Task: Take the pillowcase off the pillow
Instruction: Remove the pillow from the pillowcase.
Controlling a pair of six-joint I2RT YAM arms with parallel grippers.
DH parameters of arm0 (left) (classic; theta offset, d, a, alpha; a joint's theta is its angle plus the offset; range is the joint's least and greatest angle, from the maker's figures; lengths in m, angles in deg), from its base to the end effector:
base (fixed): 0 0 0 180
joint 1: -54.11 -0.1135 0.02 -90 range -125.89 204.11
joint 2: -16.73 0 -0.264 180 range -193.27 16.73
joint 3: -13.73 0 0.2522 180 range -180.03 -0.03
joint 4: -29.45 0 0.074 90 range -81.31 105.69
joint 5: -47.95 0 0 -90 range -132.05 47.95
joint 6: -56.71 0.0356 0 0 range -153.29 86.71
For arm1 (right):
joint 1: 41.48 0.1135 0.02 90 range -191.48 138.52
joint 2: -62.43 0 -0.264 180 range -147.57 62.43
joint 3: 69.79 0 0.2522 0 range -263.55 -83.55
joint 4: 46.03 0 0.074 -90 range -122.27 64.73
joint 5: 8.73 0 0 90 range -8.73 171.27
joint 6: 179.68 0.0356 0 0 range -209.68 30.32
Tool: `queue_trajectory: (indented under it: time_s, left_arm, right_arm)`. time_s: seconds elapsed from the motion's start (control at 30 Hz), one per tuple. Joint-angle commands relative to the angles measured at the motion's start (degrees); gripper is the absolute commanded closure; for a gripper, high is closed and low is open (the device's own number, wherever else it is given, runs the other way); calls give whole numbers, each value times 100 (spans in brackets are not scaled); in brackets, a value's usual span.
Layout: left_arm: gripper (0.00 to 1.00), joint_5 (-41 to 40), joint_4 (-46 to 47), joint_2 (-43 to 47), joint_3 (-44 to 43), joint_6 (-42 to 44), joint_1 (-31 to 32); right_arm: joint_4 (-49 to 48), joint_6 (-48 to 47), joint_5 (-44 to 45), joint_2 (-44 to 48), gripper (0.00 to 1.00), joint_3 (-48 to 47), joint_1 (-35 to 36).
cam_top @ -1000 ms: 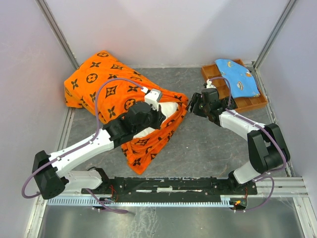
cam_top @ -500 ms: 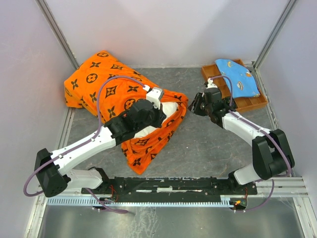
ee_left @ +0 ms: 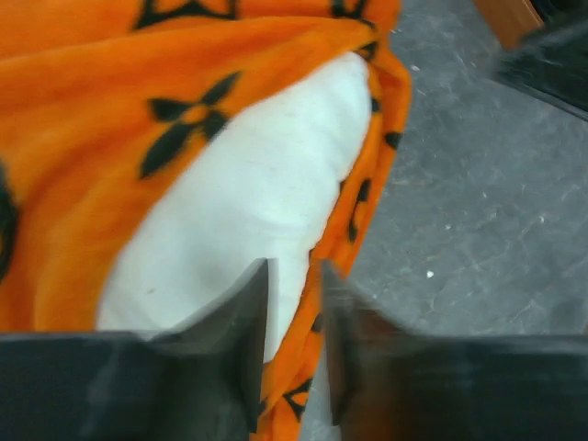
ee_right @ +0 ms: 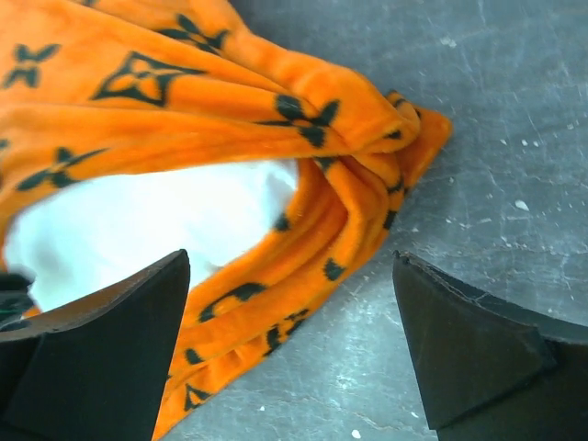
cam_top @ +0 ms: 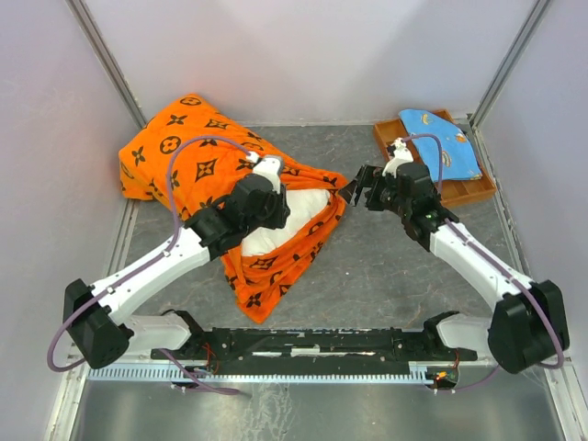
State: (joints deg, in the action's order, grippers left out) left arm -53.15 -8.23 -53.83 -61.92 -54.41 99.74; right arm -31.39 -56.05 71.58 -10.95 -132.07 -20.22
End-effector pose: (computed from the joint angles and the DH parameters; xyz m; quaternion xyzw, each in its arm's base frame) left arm 0.1973 -0.1919 0.3262 0.1399 0.8630 -0.1921 0.4459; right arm 0.2683 0.1108 0.2705 0.0463 0.8437 0.3077 0.4373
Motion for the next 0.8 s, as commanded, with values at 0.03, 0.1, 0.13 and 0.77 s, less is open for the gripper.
queue_trajectory:
  time_s: [0.03,0.1,0.13,0.77]
  left_arm:
    - [95,-772,41,535,92,-552,-218]
    - [97,-123,487,838,336,-411,-335]
    - [97,358,679,1023,418,-418,-441]
    - [1,782,232,1052,176,-1088,-172]
  right_arm:
    - [-465,-86,-553,616,1,16,-19]
    - [-644,-73,-963,668,1,26,-17]
    - [-757,-53,-1223,685,1,19,-13]
    - [578,-10,375,702,1,-450,524]
